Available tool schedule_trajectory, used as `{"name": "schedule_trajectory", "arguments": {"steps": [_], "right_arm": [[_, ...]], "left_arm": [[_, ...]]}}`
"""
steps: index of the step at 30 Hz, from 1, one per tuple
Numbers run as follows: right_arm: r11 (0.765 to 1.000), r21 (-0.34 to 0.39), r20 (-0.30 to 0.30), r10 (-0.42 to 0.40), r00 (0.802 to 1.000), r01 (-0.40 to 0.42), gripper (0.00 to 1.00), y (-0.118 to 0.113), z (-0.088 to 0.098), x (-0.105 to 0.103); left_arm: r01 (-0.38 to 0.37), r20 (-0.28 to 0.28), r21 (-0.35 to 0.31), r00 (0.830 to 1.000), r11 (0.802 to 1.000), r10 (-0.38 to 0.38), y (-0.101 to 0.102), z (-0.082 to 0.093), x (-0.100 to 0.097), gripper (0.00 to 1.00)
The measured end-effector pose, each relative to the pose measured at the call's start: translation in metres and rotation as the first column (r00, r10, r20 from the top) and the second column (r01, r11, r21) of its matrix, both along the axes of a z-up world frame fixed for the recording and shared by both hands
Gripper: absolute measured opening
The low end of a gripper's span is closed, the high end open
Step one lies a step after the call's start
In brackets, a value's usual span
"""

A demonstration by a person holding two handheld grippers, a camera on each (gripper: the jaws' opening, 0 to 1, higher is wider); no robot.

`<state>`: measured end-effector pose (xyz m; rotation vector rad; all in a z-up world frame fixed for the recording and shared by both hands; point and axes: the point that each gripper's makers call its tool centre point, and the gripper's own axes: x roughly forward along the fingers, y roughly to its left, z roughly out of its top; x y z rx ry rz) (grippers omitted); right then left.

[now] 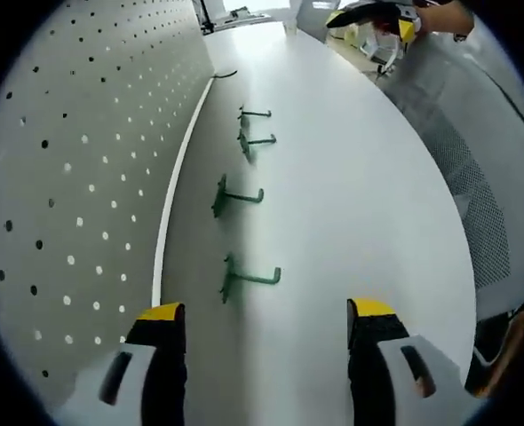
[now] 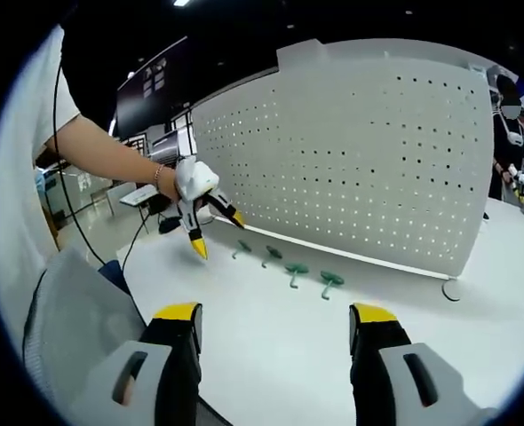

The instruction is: Insert the hook assembly into the mounting plate slot until the hook locks in place.

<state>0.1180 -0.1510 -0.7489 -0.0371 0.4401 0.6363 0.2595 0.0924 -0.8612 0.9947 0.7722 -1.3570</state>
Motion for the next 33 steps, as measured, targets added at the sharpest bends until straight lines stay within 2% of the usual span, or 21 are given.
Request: {"name": "schedule_trajectory", "arguments": {"steps": [4,8,13,19,27,29,33], "right_arm": [[1.000,-0.003,-0.002,0.003,1.000,-0.003,0.65,0.001,0.000,0.000],[1.000,-0.007,-0.004,0.004,1.000,-0.004,0.65,0.001,-0.001,0.000],[1.000,-0.007,-0.005,0.001,1.000,-0.001,0.65,-0.001,-0.001,0.001],[1.000,-0.006,-0.010,-0.008,1.000,0.008,0.65,-0.004,-0.002,0.001],[1.000,-0.002,-0.011,-0.020,1.000,0.020,0.65,-0.008,-0.002,0.002],[1.000,0.000,-0.012,-0.023,1.000,0.023,0.65,-0.009,-0.002,0.003],[1.000,-0.002,-0.011,-0.027,1.000,0.027,0.65,-0.010,-0.003,0.004]], "left_arm": [[0.019,-0.011,0.021,1.000,1.000,-0.019,0.000,-0.004,0.003,0.76],[0.072,-0.017,0.045,0.997,0.996,-0.072,-0.005,-0.007,0.004,0.74],[0.095,-0.052,0.059,0.994,0.994,-0.092,-0.008,-0.013,0.004,0.73],[0.135,-0.065,0.081,0.989,0.988,-0.130,-0.012,-0.017,0.006,0.70],[0.145,-0.085,0.079,0.987,0.986,-0.138,-0.018,-0.020,0.008,0.67],[0.140,-0.121,0.079,0.984,0.987,-0.130,-0.016,-0.022,0.004,0.63],[0.142,-0.118,0.071,0.984,0.987,-0.133,-0.017,-0.021,0.004,0.63]]}}
